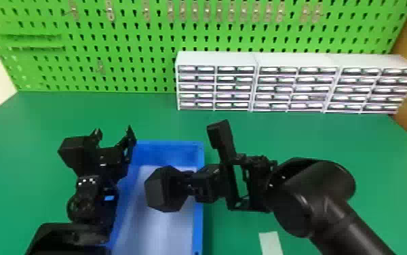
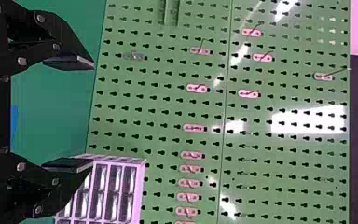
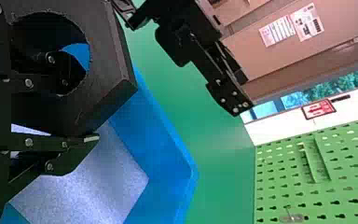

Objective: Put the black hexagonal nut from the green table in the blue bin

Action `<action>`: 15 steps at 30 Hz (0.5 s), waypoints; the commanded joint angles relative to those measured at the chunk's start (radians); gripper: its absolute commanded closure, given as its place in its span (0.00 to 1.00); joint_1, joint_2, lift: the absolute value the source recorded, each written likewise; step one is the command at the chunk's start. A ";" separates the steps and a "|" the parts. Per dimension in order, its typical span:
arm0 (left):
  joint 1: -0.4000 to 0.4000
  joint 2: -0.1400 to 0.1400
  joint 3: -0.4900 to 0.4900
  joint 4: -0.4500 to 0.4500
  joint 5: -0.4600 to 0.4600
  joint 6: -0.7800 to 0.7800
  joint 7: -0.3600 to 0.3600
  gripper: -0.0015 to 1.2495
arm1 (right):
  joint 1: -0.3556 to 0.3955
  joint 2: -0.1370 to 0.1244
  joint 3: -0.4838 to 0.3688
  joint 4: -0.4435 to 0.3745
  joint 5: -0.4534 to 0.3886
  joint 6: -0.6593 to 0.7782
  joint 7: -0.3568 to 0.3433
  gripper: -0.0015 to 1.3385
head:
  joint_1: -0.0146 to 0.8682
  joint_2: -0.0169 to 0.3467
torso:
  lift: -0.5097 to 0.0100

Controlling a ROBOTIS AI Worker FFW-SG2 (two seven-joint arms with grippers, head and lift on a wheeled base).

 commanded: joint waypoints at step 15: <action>0.003 0.000 0.003 0.000 0.000 0.000 0.000 0.41 | 0.000 -0.002 -0.002 0.003 0.017 0.027 0.000 0.21 | 0.76 0.20 | 0.80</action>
